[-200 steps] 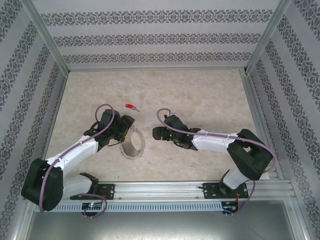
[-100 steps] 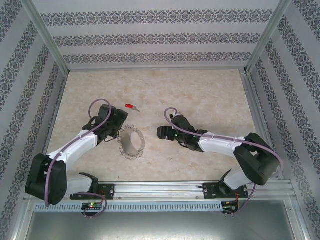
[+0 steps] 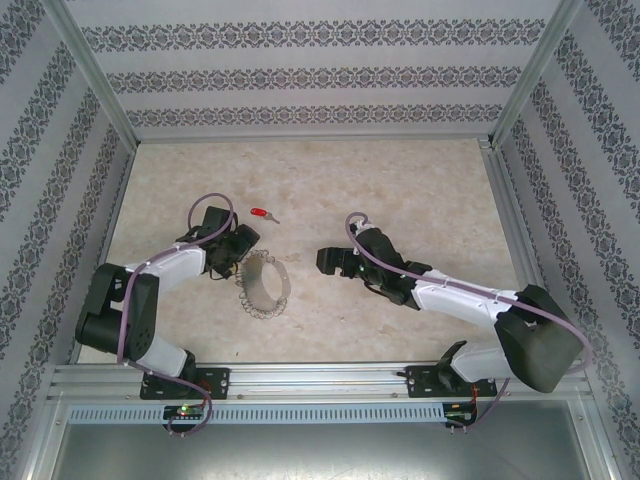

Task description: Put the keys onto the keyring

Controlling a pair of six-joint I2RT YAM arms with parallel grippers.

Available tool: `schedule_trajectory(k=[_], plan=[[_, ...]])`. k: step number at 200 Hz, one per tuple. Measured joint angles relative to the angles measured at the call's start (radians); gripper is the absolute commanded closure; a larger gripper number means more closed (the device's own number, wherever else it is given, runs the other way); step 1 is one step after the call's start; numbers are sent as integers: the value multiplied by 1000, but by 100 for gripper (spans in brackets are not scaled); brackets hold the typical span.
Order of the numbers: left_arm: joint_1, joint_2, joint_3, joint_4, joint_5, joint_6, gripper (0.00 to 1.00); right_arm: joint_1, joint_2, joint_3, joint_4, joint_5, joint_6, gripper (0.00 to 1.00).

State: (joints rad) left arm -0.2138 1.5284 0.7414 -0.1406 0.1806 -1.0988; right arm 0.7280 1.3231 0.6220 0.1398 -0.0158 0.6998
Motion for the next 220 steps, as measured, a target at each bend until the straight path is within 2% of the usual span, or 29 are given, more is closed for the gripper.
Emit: schedule_trajectory(k=[57, 141, 184, 220], plan=[[-3, 54, 38, 13, 29, 4, 11, -6, -21, -47, -30, 29, 48, 2], [-77, 196, 200, -34, -8, 3, 12, -2, -28, -117, -39, 53, 143, 2], [-163, 319, 322, 84, 16, -4, 12, 16, -71, -130, -38, 58, 162, 2], [-235, 415, 415, 182, 81, -16, 12, 16, -97, -136, -39, 65, 162, 2]])
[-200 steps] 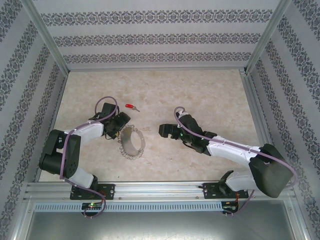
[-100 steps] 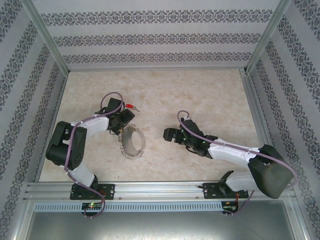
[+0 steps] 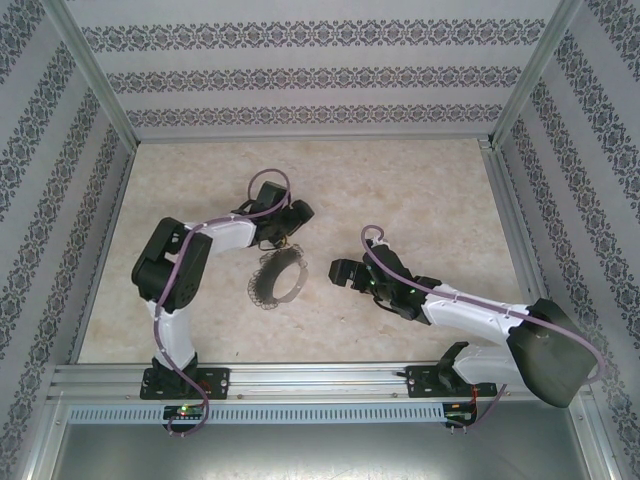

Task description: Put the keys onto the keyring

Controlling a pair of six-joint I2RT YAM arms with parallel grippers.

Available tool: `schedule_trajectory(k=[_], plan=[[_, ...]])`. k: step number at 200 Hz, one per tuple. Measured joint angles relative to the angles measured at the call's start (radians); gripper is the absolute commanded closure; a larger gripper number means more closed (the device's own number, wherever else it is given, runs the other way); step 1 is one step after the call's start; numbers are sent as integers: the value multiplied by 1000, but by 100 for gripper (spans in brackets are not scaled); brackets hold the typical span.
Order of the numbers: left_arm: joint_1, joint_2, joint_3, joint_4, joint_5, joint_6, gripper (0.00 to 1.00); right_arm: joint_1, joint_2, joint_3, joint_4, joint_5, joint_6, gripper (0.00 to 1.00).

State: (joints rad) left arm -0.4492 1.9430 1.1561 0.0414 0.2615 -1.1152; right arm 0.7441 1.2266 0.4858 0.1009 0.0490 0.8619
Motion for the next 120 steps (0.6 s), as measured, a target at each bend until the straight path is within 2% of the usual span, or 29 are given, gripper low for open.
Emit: schedule_trajectory(k=[30, 57, 93, 120], plan=[[-70, 49, 63, 31, 79, 6, 8, 0, -17, -2, 0, 11, -2, 2], [-85, 25, 77, -3, 89, 72, 6, 0, -34, -2, -3, 20, -13, 2], [-80, -113, 69, -114, 79, 186, 6, -22, -47, -2, -23, 33, -31, 2], [-80, -265, -7, -138, 95, 206, 8, -68, -53, -6, -27, 30, -46, 2]])
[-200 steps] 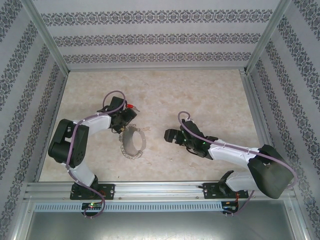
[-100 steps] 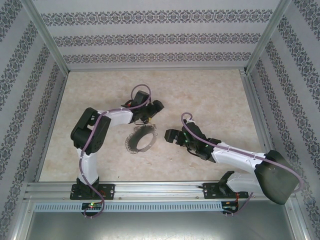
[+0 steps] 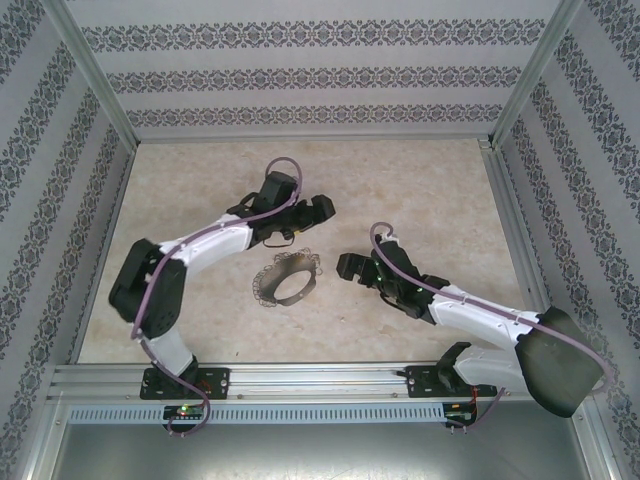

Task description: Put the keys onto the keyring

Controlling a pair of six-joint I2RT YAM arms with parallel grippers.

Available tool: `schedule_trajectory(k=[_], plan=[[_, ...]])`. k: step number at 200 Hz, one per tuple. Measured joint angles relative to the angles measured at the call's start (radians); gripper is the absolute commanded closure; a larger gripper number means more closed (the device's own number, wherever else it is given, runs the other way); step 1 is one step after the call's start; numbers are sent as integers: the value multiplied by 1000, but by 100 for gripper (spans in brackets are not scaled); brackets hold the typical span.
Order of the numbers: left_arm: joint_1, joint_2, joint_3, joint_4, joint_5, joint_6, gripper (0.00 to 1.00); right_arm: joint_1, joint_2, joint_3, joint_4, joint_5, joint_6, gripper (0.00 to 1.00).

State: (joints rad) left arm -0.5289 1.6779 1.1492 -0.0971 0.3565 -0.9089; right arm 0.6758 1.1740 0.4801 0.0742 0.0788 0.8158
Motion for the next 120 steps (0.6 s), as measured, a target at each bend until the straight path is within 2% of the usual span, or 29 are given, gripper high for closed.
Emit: schedule_trajectory(k=[27, 62, 120], plan=[[-2, -97, -121, -1, 24, -21, 11, -37, 6, -3, 4, -33, -16, 11], [-24, -118, -234, 0, 28, -98, 19, -44, 77, -2, 20, -92, -33, 28], [-98, -149, -329, 60, 1, -296, 35, -46, 127, -2, 42, -114, -28, 34]])
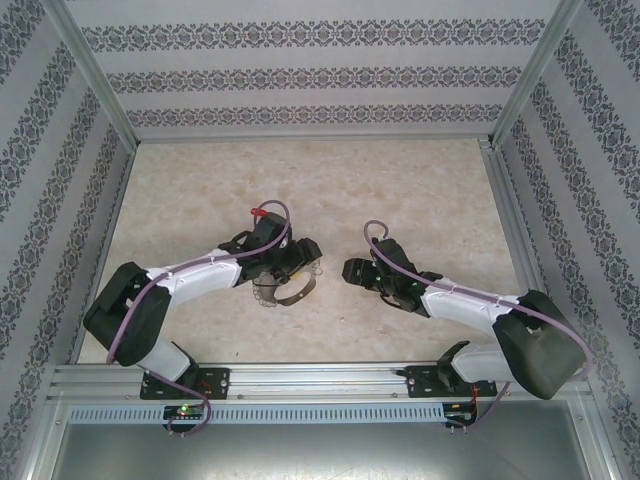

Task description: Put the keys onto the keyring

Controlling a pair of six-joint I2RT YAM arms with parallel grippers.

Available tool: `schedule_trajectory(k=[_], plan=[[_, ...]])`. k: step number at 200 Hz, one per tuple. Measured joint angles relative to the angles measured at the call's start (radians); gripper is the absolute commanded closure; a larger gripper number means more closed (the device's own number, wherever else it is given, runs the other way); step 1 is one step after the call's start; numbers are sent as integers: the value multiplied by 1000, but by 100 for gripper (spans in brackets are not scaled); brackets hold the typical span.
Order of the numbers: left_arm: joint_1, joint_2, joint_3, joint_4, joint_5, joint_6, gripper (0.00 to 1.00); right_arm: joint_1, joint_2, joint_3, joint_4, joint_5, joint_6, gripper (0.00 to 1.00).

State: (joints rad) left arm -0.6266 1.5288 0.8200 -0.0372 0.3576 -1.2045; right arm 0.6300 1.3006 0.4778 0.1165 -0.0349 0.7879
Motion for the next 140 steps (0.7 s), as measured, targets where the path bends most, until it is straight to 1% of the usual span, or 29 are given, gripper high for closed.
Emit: schedule_trajectory(k=[21, 63, 109, 140], plan=[[-23, -2, -16, 19, -28, -77, 38, 0, 2, 0, 8, 0, 2, 35], [-68, 11, -13, 30, -69, -166, 52, 0, 5, 0, 16, 0, 2, 35], [-68, 87, 16, 31, -93, -200, 55, -6, 5, 0, 24, 0, 3, 35], [-68, 130, 34, 30, -98, -213, 60, -12, 5, -3, 30, 0, 3, 35]])
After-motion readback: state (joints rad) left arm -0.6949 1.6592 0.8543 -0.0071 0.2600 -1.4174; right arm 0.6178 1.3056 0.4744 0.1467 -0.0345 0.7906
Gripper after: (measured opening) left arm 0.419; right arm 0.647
